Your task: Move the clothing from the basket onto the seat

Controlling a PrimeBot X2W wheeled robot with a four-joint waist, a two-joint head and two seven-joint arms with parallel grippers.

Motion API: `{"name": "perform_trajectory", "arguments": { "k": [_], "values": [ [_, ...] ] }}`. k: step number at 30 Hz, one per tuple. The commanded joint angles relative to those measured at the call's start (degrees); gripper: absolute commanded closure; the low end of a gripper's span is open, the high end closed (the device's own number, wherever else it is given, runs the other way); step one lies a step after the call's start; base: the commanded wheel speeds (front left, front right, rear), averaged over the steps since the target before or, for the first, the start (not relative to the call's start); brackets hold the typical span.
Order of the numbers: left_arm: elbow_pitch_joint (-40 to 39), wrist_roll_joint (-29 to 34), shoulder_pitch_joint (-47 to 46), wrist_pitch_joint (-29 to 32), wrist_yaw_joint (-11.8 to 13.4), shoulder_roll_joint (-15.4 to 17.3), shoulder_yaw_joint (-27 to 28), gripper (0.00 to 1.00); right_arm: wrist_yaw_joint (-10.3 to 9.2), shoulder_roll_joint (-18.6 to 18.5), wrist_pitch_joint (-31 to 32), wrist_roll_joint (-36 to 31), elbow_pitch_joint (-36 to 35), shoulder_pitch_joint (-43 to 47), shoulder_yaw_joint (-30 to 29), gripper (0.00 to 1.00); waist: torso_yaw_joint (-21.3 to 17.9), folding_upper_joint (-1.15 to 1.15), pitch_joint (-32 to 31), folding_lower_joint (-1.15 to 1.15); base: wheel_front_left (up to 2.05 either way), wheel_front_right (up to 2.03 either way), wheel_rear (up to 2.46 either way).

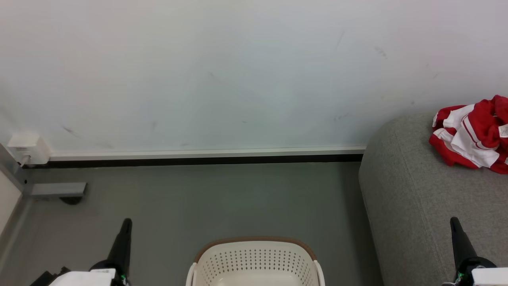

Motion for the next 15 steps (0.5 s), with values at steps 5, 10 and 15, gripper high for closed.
{"name": "perform_trajectory", "arguments": {
  "k": [5,10,15],
  "values": [
    [-0.27,-2.86,-1.13,0.68,-0.6,0.05,0.72,1.0,0.02,-0.57,0.85,2.99,0.19,-1.39,-0.35,1.0,-0.11,0.0,0.21,0.0,0.0,0.0,0.0],
    [-0.25,-4.72,-1.39,1.17,-0.82,-0.04,1.02,1.0,0.02,-0.57,1.32,4.83,0.27,-1.58,-0.39,1.0,-0.22,0.0,0.42,0.0,0.0,0.0,0.0],
    [-0.24,-6.45,-1.73,1.72,-1.04,-0.16,1.31,1.0,0.02,-0.57,1.76,6.94,0.39,-2.04,-0.44,1.0,-0.32,0.0,0.62,0.0,0.0,0.0,0.0]
  ]
}}
